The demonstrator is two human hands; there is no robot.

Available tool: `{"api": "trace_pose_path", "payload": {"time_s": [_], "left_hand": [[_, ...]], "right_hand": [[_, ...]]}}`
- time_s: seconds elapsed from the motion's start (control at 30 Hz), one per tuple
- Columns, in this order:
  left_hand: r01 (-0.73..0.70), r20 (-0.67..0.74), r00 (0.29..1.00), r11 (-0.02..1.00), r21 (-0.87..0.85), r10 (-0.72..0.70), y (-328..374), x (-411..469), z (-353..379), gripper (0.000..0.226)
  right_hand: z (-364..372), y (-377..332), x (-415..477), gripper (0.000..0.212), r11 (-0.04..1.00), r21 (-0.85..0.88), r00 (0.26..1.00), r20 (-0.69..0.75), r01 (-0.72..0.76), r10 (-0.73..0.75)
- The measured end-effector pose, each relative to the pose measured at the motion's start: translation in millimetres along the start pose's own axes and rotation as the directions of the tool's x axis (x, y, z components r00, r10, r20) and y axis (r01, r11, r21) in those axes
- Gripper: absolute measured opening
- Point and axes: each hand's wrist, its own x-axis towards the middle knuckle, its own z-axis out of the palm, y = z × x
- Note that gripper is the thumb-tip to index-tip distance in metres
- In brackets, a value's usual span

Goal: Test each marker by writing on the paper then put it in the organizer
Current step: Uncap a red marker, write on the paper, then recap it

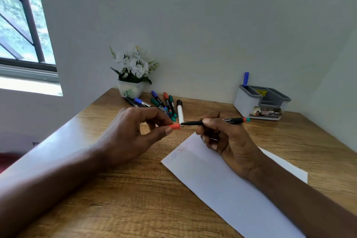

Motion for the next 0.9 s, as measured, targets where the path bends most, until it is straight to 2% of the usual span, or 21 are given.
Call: {"api": "trace_pose_path", "payload": {"time_s": [0.33,0.47,0.73,0.83,0.9], "left_hand": [[-0.018,-0.015,1.0,1.0,-0.025,0.018,-2.4,-1.0,2.5,0.017],[-0.005,-0.048,0.999,0.999,-0.041,0.003,-3.9,-2.0,2.7,0.024],[-0.045,0.032,0.998,0.986,-0.163,0.051,0.6,-2.2,6.8,0.019],[-0.035,0.021,0.999,0.98,-0.194,0.04,0.9,-2.2,7.2,0.022],[-0.014,0.02,1.0,0.971,-0.237,0.019,0.3,-2.2,7.1,0.023]], "right_hand": [[-0.5,-3.5,-3.3,0.006,1.0,0.004,0.999,0.051,0.004,-0.004],[-2.7,-2.0,-1.8,0.008,1.0,0.017,0.999,0.052,0.014,-0.015],[0.6,-1.1,-2.3,0.024,0.976,-0.199,0.988,0.142,0.092,-0.065],[1.9,-4.5,-1.5,0.028,0.992,-0.107,0.982,0.185,0.064,-0.044],[2.8,-7.4,-1.8,0.017,0.993,-0.081,0.98,0.184,0.09,-0.074]]}}
